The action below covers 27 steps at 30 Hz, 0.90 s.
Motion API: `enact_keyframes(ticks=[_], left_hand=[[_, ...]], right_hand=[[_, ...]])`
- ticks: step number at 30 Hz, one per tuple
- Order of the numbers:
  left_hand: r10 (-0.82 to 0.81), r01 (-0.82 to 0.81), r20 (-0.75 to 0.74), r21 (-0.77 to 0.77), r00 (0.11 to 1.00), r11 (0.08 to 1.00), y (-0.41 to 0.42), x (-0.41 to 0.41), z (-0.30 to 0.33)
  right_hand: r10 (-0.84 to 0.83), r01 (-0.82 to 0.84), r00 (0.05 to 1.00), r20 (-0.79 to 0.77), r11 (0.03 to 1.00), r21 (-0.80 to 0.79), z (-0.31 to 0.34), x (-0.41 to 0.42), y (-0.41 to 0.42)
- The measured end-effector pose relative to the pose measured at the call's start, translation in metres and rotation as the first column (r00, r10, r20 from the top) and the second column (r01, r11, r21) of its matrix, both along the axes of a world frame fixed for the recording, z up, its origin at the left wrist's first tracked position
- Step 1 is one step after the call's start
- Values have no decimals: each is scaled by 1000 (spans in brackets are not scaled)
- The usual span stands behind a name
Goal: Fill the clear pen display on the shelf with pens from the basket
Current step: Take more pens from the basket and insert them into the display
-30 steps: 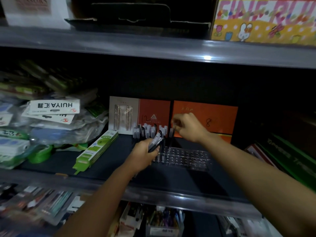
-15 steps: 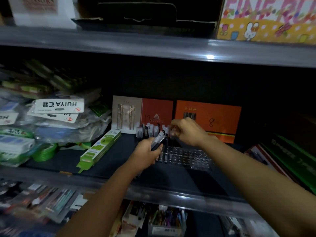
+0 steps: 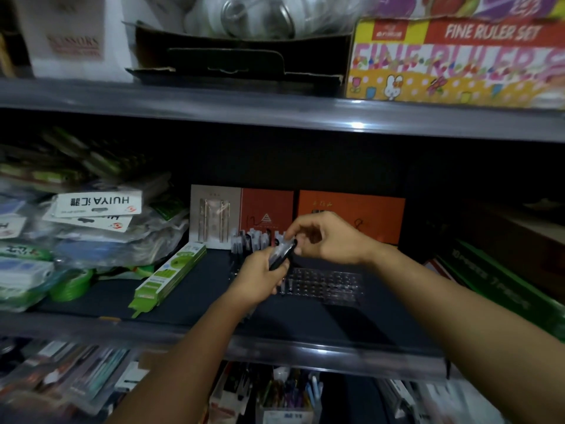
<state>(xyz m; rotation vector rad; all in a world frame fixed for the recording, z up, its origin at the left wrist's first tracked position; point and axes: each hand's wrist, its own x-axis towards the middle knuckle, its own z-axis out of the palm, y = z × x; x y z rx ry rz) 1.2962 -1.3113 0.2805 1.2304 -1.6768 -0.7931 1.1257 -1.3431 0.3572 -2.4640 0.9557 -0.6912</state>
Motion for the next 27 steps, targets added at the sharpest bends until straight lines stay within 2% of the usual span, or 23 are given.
enact_keyframes(ticks=[3,7,11,22,27], left_hand=[[8,-8,25,0,1000,1000,2,0,1],[23,-22,65,-13,998,1000,4,0,2],[69,-68,79,-11,995,998,6,7,0],[87,-90,103,18,991,996,4,18,-11],[121,-127,115,43,986,991,0,26,-17]], right_hand=[[1,-2,1000,1,999,33,3,0,4],[-16,16,1000,-6,1000,-7,7,0,6],[-57,59,994,97,998,-16,12,-8,2],[-283,282,916,284,958,43,11,-29,-20],[-380,394,885,268,919,3,10,-37,-29]])
